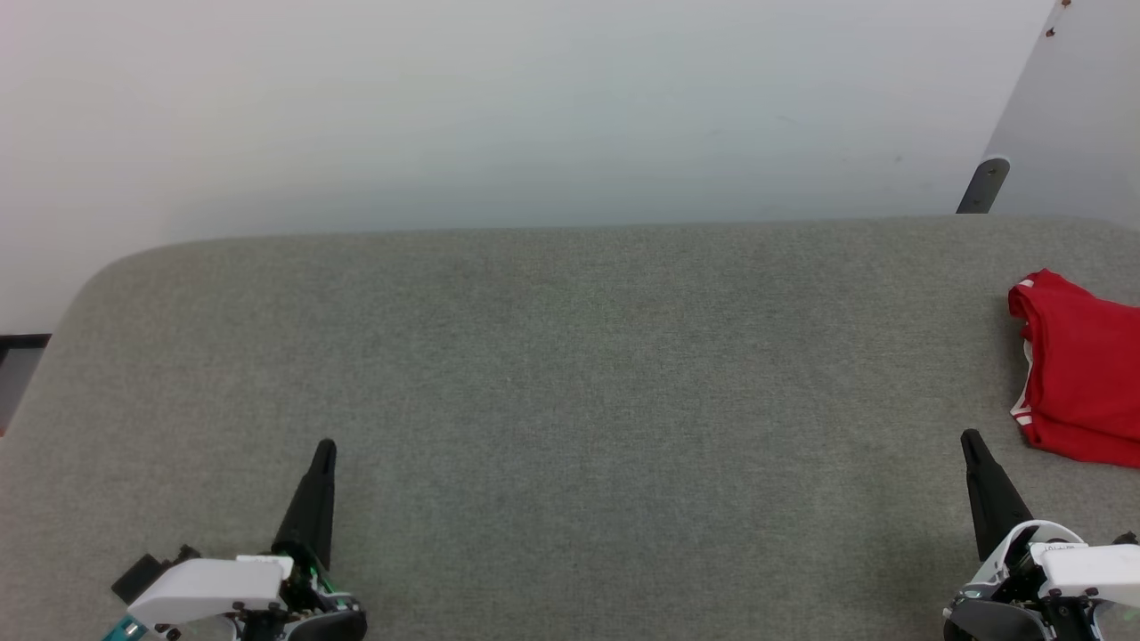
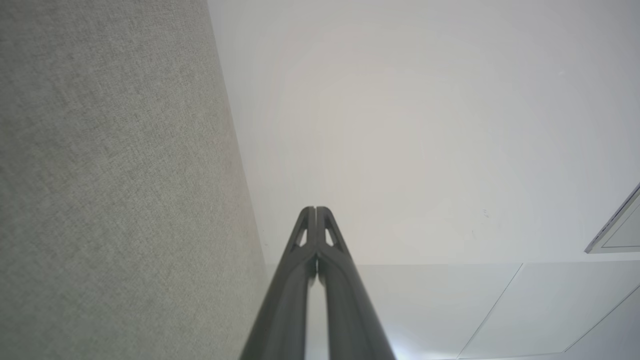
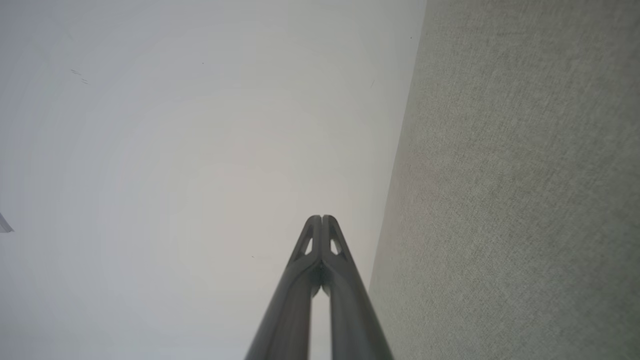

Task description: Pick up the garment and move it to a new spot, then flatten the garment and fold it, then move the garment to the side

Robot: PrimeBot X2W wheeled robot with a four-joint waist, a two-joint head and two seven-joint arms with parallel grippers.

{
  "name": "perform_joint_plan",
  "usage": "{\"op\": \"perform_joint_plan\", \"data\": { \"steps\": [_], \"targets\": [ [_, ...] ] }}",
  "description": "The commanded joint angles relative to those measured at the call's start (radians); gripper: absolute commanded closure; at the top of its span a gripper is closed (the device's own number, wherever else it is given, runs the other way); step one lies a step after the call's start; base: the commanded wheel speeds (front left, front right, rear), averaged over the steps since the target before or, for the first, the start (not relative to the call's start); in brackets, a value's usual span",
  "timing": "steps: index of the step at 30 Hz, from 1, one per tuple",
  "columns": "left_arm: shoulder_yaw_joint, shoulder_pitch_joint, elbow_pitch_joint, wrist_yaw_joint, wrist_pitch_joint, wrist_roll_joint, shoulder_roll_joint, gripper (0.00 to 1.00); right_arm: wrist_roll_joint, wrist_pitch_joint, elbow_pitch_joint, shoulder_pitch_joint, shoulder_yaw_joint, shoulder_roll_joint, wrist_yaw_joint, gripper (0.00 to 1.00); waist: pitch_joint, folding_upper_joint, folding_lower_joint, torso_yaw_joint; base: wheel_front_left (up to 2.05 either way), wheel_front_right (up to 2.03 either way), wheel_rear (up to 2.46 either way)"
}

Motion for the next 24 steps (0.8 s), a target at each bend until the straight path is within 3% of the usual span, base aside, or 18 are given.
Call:
{"op": "perform_joint_plan", "data": {
  "steps": [1, 24],
  "targets": [
    [0.0, -0.009, 0.001, -0.005, 0.002, -0.003, -0.001, 1.0, 0.004, 0.002, 0.0, -0.003, 0.004, 0.004, 0.0, 1.0, 0.0, 0.0, 0.0, 0.0, 0.0, 0.0, 0.0],
    [0.0, -0.009, 0.001, -0.005, 0.002, -0.003, -0.001, 1.0, 0.004, 0.002, 0.0, -0.003, 0.004, 0.004, 0.0, 1.0, 0.0, 0.0, 0.0, 0.0, 0.0, 0.0, 0.0]
  ]
}}
